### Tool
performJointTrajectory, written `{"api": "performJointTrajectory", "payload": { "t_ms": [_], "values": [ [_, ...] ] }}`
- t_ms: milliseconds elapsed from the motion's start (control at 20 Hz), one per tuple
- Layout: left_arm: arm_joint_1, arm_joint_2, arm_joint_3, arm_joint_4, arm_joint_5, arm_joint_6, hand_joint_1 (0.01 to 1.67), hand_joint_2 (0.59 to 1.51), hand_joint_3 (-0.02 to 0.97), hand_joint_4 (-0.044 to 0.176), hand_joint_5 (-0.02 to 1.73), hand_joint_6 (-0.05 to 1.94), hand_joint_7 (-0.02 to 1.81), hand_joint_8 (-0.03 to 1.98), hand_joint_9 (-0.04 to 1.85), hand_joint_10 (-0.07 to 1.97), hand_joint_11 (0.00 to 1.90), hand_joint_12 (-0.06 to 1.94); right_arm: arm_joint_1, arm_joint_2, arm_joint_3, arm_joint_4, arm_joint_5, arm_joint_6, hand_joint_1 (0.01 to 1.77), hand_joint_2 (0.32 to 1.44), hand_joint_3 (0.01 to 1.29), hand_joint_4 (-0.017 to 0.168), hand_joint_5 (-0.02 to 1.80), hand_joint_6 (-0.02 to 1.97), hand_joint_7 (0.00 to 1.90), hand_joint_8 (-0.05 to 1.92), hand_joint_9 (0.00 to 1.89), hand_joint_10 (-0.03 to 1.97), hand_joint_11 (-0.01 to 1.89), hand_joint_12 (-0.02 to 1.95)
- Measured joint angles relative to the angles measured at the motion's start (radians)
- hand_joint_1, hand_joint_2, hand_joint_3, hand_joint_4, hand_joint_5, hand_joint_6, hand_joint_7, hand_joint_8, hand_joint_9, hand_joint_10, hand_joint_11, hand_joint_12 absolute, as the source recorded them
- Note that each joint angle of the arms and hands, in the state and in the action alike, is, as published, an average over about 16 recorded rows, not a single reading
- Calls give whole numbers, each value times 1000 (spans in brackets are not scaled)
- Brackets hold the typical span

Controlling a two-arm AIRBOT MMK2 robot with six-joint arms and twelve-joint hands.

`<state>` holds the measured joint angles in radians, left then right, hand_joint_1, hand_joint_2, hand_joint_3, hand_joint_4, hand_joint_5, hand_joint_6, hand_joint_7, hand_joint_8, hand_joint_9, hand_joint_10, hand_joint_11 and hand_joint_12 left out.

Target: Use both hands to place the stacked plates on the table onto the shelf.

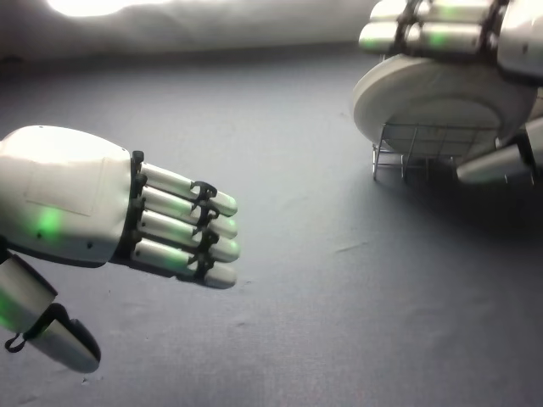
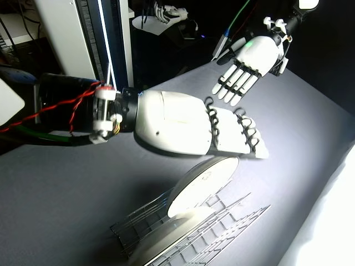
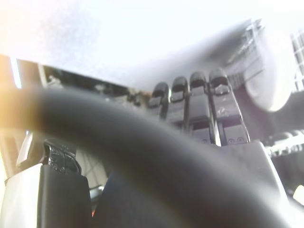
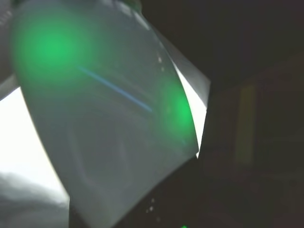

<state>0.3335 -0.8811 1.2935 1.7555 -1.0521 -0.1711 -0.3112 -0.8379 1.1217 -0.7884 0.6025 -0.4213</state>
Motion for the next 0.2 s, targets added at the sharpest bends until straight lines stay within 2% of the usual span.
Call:
{"api": "performJointTrajectory", "payload": {
  "t_ms": [100, 200],
  "values": [
    [-1, 1, -4, 3, 0, 2, 21, 1183, 22, 0, 179, 45, 213, 61, 189, 139, 116, 248, 3, 0, 0, -52, 20, 0, 445, 1037, 15, 5, 73, 27, 84, 40, 64, 92, 18, 305],
    [-2, 1, -9, 6, 0, 5, 21, 1188, 22, 0, 213, 54, 254, 71, 225, 167, 136, 298, 3, 0, -1, -105, 42, 0, 422, 1030, 15, 6, 84, 29, 91, 46, 74, 106, 19, 299]
  ]
}}
